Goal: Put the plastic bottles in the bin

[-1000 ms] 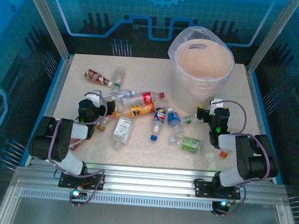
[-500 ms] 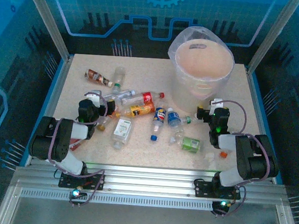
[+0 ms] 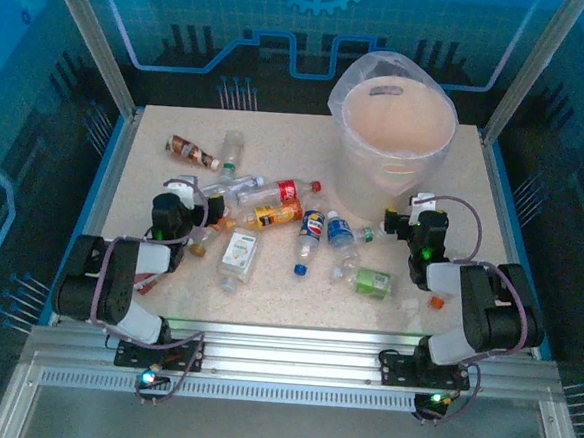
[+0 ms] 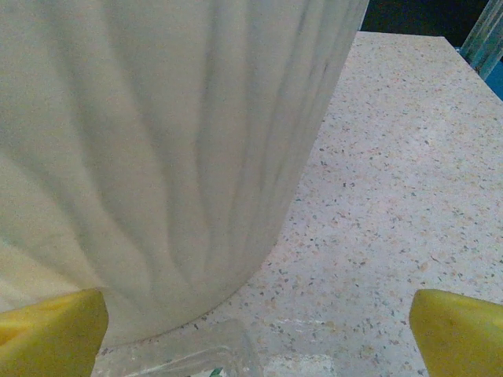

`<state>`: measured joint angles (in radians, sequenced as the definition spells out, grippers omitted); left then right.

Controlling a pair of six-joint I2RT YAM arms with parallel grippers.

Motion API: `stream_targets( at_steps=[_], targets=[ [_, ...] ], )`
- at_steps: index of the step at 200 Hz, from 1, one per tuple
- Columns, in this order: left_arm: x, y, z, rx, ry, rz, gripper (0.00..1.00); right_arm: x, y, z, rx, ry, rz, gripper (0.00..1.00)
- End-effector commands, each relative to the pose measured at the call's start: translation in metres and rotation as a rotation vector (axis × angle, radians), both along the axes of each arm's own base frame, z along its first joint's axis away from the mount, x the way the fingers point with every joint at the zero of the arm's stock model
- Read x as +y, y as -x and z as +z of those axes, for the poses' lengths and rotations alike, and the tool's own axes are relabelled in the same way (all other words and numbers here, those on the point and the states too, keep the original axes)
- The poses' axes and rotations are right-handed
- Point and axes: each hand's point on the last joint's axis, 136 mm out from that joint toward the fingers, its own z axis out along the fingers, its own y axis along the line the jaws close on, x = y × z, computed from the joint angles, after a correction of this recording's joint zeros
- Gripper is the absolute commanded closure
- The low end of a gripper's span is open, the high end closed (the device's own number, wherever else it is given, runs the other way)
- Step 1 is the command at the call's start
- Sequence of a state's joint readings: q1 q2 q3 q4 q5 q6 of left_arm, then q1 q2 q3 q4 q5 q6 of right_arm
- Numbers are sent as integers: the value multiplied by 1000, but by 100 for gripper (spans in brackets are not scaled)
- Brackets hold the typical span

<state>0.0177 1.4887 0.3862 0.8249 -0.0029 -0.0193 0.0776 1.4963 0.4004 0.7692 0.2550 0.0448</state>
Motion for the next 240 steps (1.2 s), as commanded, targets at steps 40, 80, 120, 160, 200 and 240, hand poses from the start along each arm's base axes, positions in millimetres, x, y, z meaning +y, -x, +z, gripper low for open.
stream_targets(
  at_steps=[40,80,120,160,200,240],
  targets=[
    [10,7,57,-90,-2,51,1,0,-1,22,-46,-7,-7,0],
    [14,12,97,-131,56,95,1,-19,12,53,-40,-13,-108,0],
    [11,34,131,-119,224,133,1,-28,36,78,-10,-55,-182,0],
    [3,67,147,-89,323,122,1,-34,56,106,40,-117,-249,0],
    [0,92,135,23,423,164,1,-29,72,121,105,-131,-253,0],
    [-4,112,114,178,475,206,1,-25,87,124,163,-150,-273,0]
  ],
)
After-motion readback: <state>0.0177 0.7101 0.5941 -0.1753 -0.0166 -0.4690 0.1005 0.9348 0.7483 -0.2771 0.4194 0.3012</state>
